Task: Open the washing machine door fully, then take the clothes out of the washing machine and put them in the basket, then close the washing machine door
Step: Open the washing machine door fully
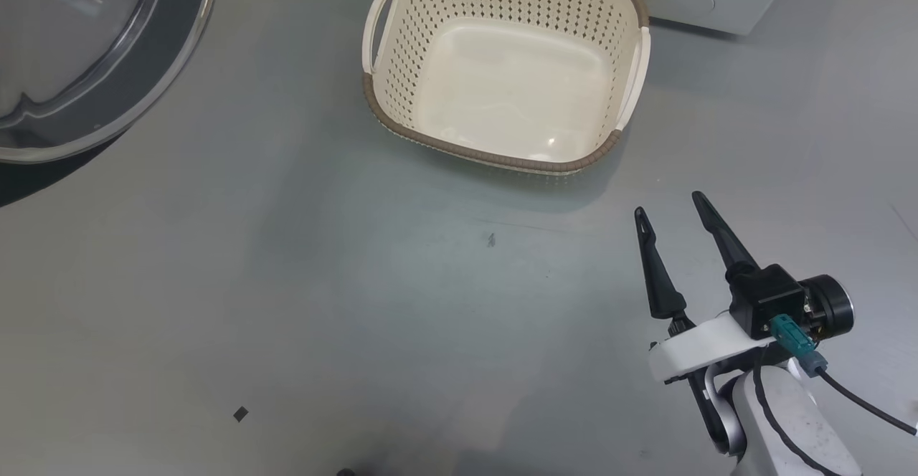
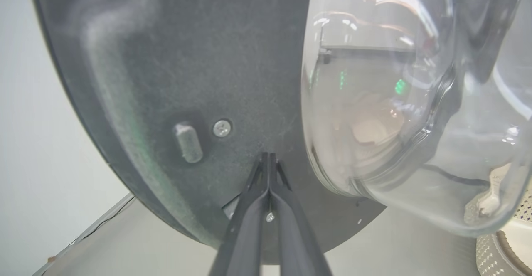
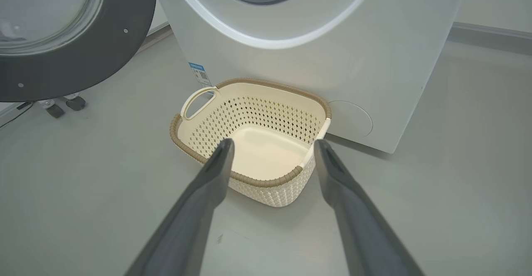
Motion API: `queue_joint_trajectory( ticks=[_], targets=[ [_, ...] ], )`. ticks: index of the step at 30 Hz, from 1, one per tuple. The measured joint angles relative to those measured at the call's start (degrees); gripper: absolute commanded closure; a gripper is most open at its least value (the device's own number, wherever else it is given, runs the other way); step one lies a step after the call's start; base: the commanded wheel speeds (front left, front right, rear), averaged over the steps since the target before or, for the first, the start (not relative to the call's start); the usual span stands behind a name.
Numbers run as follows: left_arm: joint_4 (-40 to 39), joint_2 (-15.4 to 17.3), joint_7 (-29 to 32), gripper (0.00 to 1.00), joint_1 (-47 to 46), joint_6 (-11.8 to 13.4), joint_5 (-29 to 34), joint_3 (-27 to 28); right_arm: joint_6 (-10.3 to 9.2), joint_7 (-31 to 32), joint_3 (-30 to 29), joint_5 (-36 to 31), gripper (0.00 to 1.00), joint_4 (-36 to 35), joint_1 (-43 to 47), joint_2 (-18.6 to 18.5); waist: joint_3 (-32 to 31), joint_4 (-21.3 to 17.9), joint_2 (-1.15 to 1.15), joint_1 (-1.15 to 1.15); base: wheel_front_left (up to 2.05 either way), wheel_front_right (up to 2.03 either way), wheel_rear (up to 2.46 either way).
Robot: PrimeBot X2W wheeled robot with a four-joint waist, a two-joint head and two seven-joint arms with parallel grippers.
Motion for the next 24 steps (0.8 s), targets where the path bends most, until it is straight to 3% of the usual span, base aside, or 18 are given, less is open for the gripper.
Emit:
queue_joint_trajectory(
  ticks=[14,24],
  targets=[
    [7.58,1.89,-0.14,1.00,-5.42,-0.45,-1.42,1.81,-0.69,0.01,0.08,-0.38,0.00,0.77,-0.88,-0.19,1.78,0.45,0.00,0.00,0.00,0.00,0.00],
    [8.65,1.91,-0.15,1.00,-6.80,-0.49,0.01,0.10,-0.59,0.00,0.05,-0.26,0.00,2.87,-1.37,-0.16,0.21,0.55,0.00,0.00,0.00,0.00,0.00]
  ],
)
